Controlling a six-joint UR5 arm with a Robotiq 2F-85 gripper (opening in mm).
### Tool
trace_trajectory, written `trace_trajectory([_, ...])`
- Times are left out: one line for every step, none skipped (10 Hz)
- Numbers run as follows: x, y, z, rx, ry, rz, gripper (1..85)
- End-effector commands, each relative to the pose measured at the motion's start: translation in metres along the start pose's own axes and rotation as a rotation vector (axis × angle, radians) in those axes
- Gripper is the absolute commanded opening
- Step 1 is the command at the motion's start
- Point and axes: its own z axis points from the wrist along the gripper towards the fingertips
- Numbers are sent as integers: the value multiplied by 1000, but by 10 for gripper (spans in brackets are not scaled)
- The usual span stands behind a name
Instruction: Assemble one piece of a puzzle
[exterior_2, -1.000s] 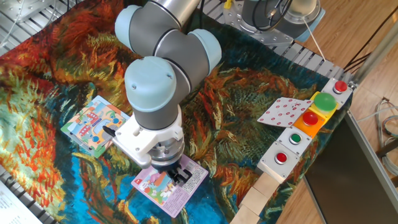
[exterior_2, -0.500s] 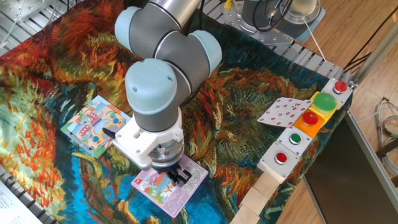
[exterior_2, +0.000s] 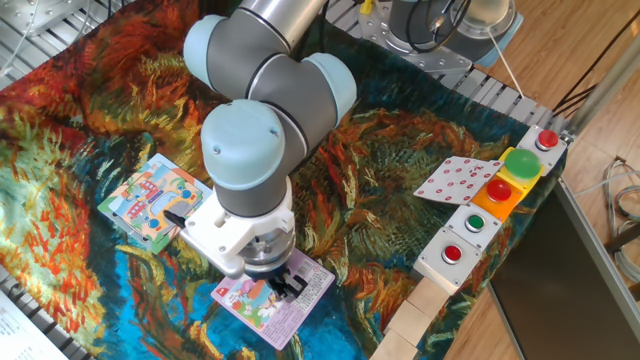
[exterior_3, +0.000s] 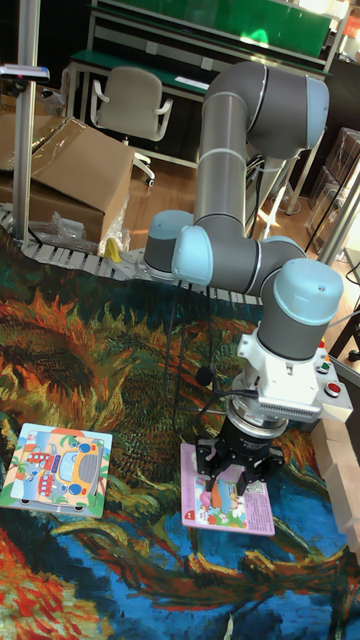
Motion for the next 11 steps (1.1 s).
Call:
trace_trajectory([0,1,-1,-12,2,1,487])
trace_trajectory([-1,2,-1,-15,-1,4,487])
trace_trajectory([-1,3,-1,-18,-1,5,487])
trace_trajectory([-1,3,-1,-18,-1,6,470])
trace_trajectory([-1,3,0,-16,-1,6,463])
trace_trajectory([-2,2,0,-16,-4,9,397])
trace_trajectory([-1,2,0,-15,-2,11,367])
trace_trajectory([-2,3,-1,-24,-5,13,360])
trace_trajectory([-2,2,-2,-30,-5,17,307])
trace_trajectory([0,-1,-6,-30,-4,17,277])
trace_trajectory([1,0,-11,-44,-5,23,253])
